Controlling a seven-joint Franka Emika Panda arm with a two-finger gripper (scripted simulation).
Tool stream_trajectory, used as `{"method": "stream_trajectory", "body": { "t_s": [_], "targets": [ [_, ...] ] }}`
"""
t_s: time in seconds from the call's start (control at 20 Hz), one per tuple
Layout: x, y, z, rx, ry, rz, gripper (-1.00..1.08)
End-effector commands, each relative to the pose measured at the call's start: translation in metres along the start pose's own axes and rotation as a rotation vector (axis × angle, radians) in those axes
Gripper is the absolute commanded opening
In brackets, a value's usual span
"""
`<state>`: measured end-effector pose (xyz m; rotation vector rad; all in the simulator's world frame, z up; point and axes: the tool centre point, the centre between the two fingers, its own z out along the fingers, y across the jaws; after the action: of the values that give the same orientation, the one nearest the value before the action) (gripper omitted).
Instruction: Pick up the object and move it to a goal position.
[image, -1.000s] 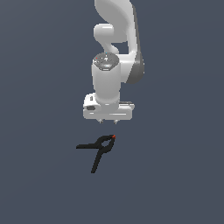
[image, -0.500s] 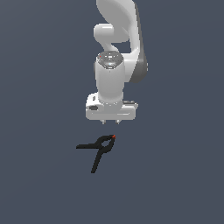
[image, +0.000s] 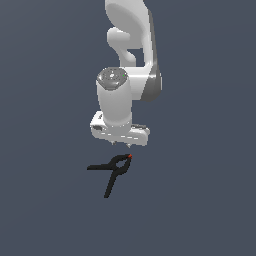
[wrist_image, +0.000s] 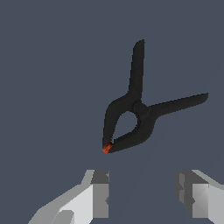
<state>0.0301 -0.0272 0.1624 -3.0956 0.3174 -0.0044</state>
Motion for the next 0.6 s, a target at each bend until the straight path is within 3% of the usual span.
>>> {"method": "stream_trajectory", "body": {
  "t_s": [0.0, 0.55],
  "targets": [
    [0.006, 0.008, 0.006, 0.010, -0.015, 0.079, 0.28],
    [0.036, 0.054, 0.039, 0.060, -0.103, 0.516, 0.28]
  ]
}}
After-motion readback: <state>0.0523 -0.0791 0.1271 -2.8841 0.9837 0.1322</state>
